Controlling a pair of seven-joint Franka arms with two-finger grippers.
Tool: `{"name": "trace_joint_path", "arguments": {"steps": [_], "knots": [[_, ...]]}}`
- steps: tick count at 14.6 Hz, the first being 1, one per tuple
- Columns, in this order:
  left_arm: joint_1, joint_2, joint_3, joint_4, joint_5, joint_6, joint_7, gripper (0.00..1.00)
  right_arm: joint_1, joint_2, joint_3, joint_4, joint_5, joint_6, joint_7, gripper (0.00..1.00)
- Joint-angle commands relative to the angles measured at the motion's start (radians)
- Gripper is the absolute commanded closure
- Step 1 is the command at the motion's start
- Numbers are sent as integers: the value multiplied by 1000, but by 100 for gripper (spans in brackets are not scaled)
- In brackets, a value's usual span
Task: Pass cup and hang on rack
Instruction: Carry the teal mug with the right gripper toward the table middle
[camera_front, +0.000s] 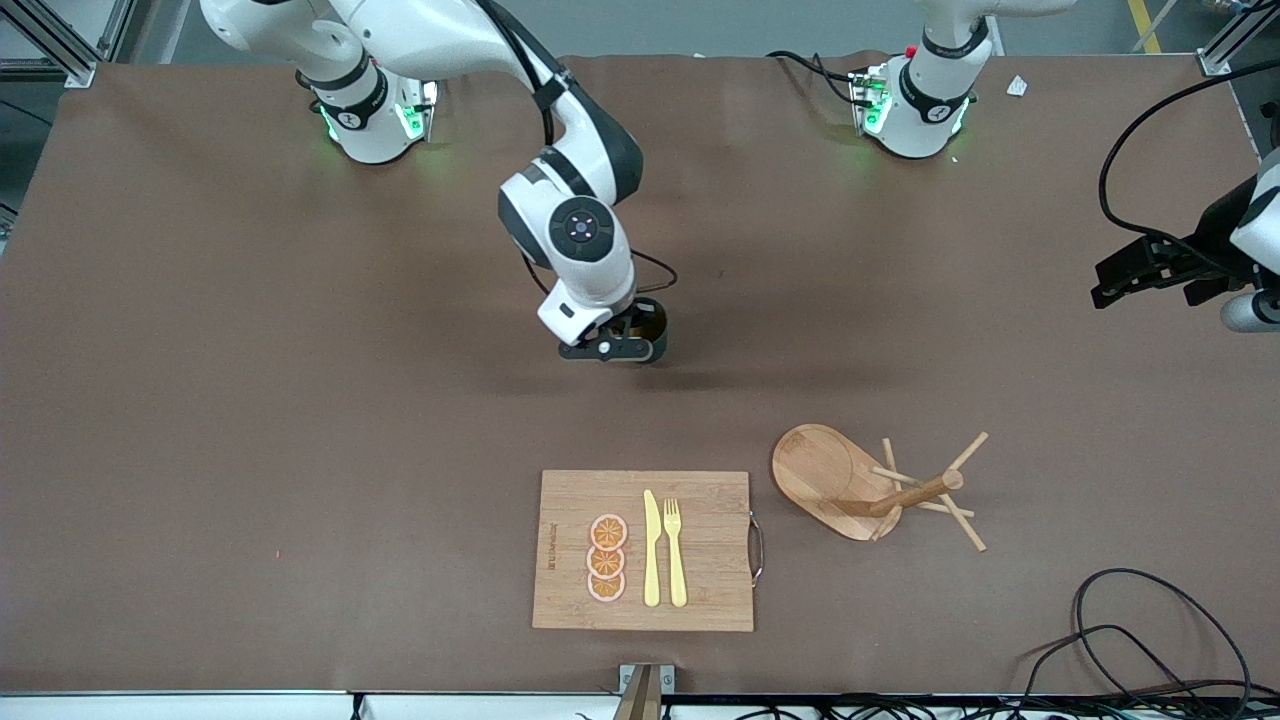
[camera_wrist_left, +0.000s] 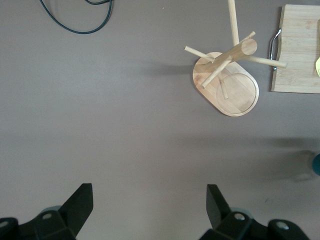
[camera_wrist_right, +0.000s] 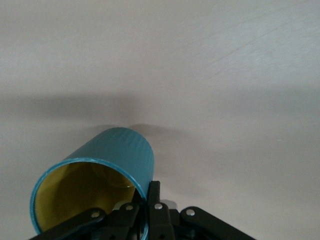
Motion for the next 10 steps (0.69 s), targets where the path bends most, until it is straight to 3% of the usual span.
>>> {"name": "trace_joint_path", "arguments": {"steps": [1,7,10], "knots": [[-5,8,-1,15,46,1,16,0,27,40,-13,62,6,-11,64,99],[-19,9,-5,20,49,-4,-4,0,58,80,-13,93,1,-1,136,99],[-21,5,-11,20,9,-4,-94,0,58,86,-13,95,-50,-2,118,99]]}}
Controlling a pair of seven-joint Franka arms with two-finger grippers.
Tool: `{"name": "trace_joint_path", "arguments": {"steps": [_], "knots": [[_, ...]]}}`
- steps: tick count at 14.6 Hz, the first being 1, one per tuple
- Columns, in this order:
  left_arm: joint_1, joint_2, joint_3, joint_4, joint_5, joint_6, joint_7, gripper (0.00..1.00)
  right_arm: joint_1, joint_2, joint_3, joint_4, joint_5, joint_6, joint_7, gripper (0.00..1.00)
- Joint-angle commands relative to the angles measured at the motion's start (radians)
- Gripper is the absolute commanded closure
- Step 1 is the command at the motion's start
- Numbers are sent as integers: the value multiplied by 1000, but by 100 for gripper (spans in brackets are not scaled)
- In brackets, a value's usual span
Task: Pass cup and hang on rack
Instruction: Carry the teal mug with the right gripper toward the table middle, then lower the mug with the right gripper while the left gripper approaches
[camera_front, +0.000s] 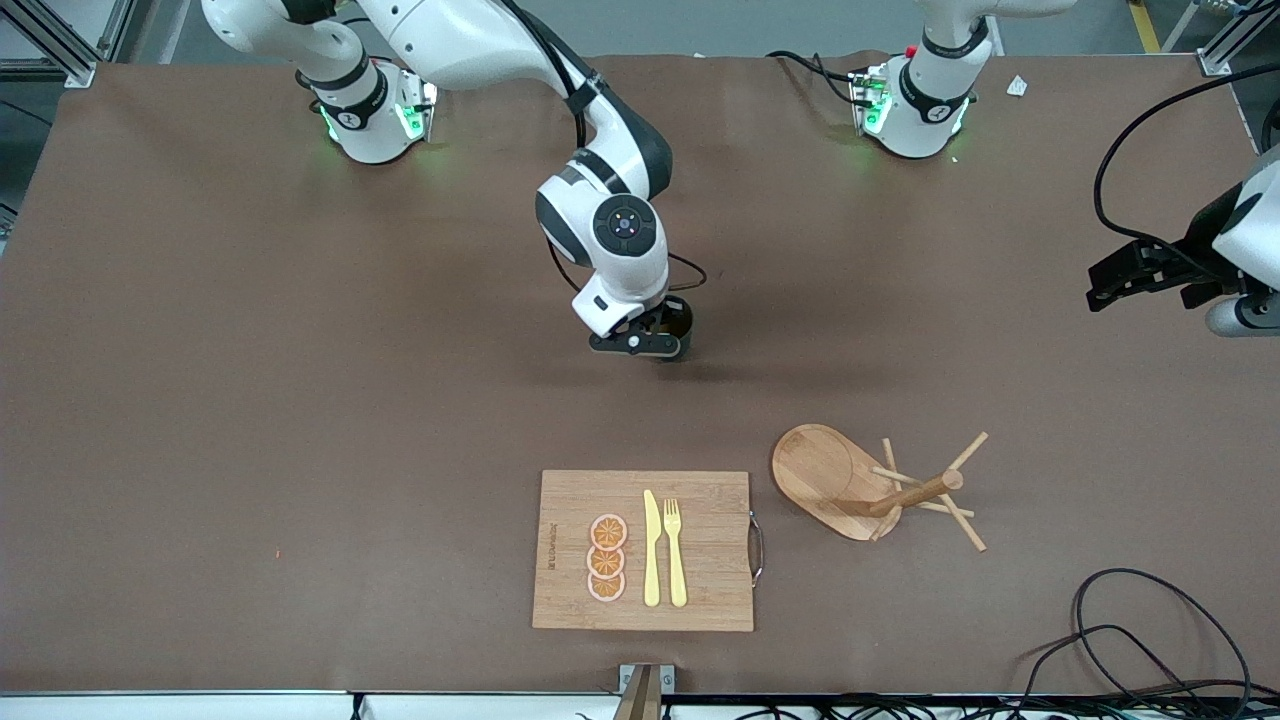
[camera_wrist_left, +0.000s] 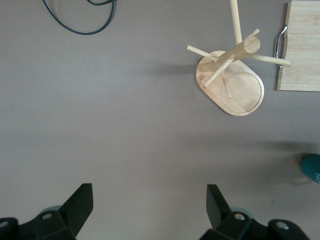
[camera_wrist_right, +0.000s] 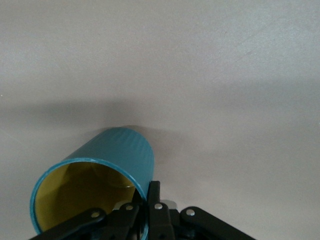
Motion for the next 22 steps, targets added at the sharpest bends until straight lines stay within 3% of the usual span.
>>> {"name": "trace_joint_path", "arguments": {"steps": [1,5,11,12,13,14,15,22], "knots": [[-9,5,-4,17,-35,-4,-144,0,11,17,-11,21,-68,-4,-19,99],[-107,18,-33,14,-18,-12,-464,0,18,28,-10,25,-76,19,-67,99],[-244,69,-33,11,54,-13,-731,0,28,44,-10,25,-71,39,-148,96],[-268,80,-35,11,72,-13,-758,0,28,49,-10,25,-72,39,-150,90],[-288,90,-35,10,86,-13,-785,0,28,52,-10,28,-71,40,-147,76],[-311,101,-35,11,99,-13,-823,0,28,54,-10,32,-71,39,-147,25],[-333,106,-35,11,106,-13,-857,0,28,54,-10,34,-74,39,-153,3],[-437,138,-35,14,152,-6,-1029,0,11,22,-7,87,-60,-39,-219,0]]}}
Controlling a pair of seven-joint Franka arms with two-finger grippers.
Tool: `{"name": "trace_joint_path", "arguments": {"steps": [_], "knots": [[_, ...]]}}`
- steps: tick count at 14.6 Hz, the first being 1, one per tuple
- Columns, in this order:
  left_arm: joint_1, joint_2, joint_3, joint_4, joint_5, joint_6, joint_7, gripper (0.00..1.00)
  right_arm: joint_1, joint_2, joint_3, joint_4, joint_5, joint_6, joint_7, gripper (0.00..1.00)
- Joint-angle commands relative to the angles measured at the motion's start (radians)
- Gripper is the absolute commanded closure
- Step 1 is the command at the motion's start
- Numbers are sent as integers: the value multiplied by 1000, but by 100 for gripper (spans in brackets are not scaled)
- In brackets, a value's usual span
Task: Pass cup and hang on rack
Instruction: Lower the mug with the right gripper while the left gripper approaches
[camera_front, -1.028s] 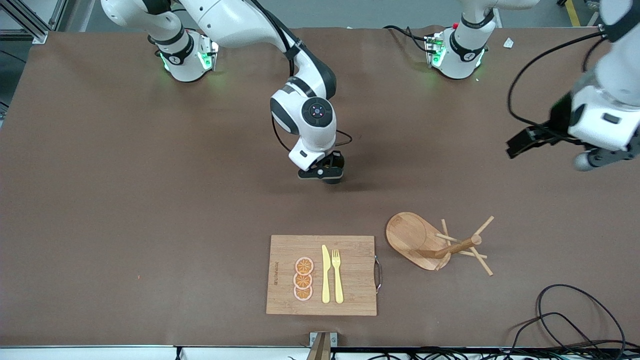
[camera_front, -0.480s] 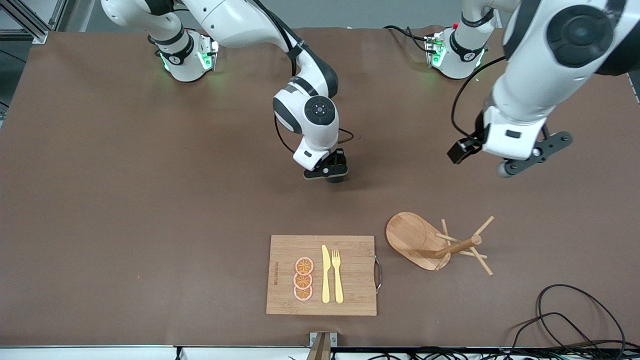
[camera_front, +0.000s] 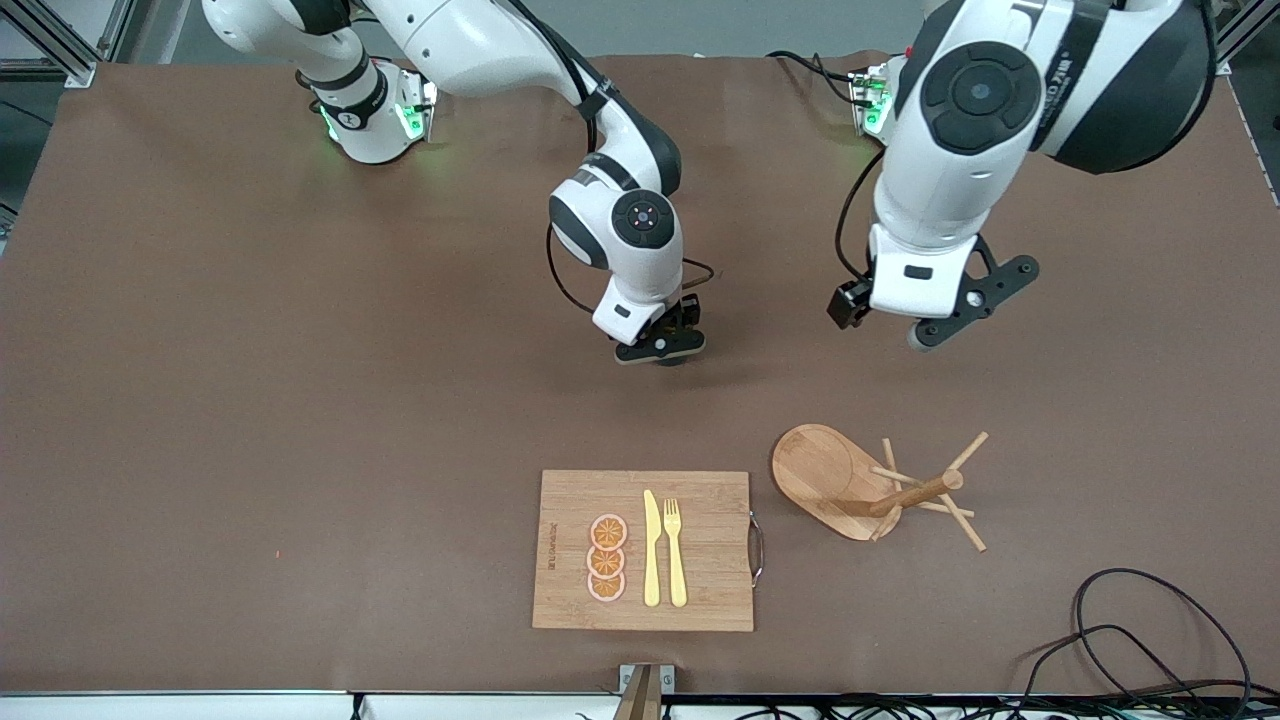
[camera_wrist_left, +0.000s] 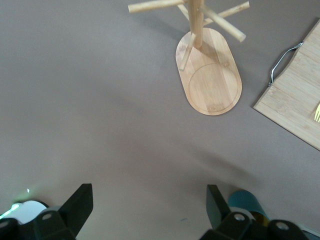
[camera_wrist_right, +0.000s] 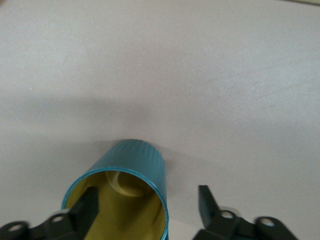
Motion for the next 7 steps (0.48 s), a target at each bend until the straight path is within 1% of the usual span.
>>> {"name": "trace_joint_path", "arguments": {"steps": [1,2,4,5,7], "knots": [[-47,7,4,16,58,-1,-64,0,-12,-35,1,11,18,-75,-76,0],[-64,13,4,17,61,10,-86,0,-23,-57,1,6,31,-95,-105,0],[-82,17,4,17,61,33,-127,0,-65,-100,-1,6,60,-187,-166,0],[-96,19,4,17,61,36,-141,0,-101,-129,-1,1,65,-245,-205,0],[-130,34,4,17,61,50,-195,0,-192,-198,-5,-18,65,-377,-214,0]]}}
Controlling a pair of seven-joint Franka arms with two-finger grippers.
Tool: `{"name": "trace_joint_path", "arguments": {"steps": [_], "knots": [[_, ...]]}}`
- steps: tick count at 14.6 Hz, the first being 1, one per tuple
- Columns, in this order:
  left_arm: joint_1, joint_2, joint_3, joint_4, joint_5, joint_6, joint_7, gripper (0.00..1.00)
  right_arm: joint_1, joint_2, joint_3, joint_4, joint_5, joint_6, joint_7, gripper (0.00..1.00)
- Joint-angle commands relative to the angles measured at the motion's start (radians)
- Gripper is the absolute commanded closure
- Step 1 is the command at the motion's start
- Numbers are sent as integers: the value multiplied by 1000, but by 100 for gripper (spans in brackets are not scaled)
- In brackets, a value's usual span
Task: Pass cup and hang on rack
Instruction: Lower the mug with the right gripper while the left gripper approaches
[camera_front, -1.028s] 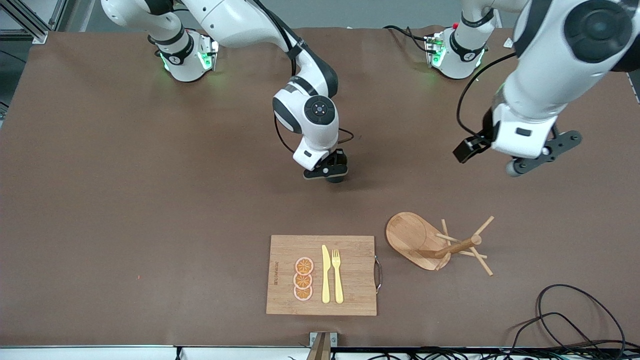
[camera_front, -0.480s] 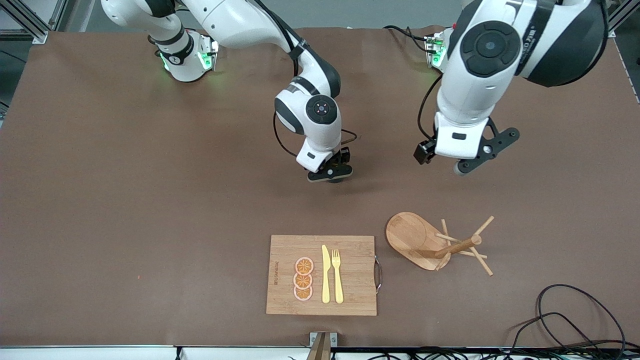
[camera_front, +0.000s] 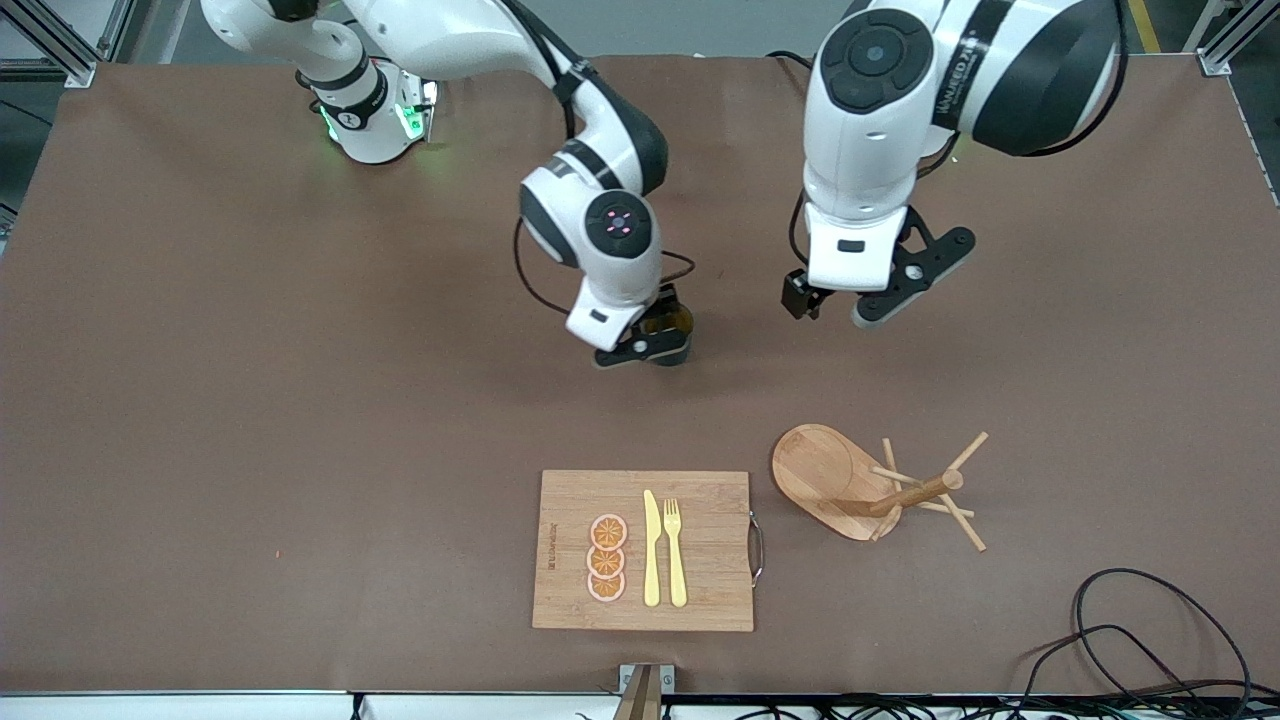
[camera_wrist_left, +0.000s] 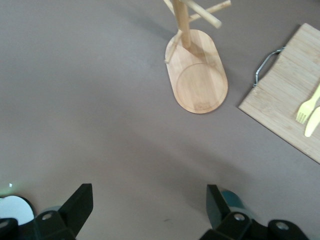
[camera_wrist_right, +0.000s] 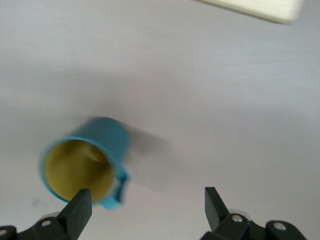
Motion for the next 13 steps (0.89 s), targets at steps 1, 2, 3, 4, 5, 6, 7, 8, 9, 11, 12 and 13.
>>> {"name": "trace_joint_path", "arguments": {"steps": [1,2,3,4,5,6,7,8,9,11,12,13], "knots": [[-41,27,4,17,20,14,-86,0,-160,-123,12,-59,24,-160,-40,0],[-57,44,4,19,18,26,-129,0,-241,-143,12,-59,24,-229,-45,0],[-85,59,6,22,20,29,-169,0,-318,-160,12,-56,22,-275,-51,0],[-119,79,7,29,37,34,-209,0,-379,-180,12,-54,13,-300,-56,0],[-148,96,7,38,52,44,-250,0,-430,-200,9,-56,-1,-314,-90,0],[-174,114,7,42,67,54,-301,0,-473,-215,9,-56,-34,-325,-158,0],[-204,137,7,46,98,63,-347,0,-513,-228,9,-57,-60,-328,-227,0],[-234,162,6,48,127,66,-382,0,-551,-242,9,-62,-67,-329,-290,0],[-269,194,7,52,151,69,-431,0,-585,-257,9,-74,-68,-329,-328,0],[-339,260,7,58,226,84,-539,0,-645,-307,9,-120,-87,-317,-345,0],[-372,290,7,60,263,92,-588,0,-651,-326,9,-134,-105,-317,-347,0],[-404,323,7,60,297,106,-629,0,-654,-343,9,-149,-131,-317,-345,0]]}}
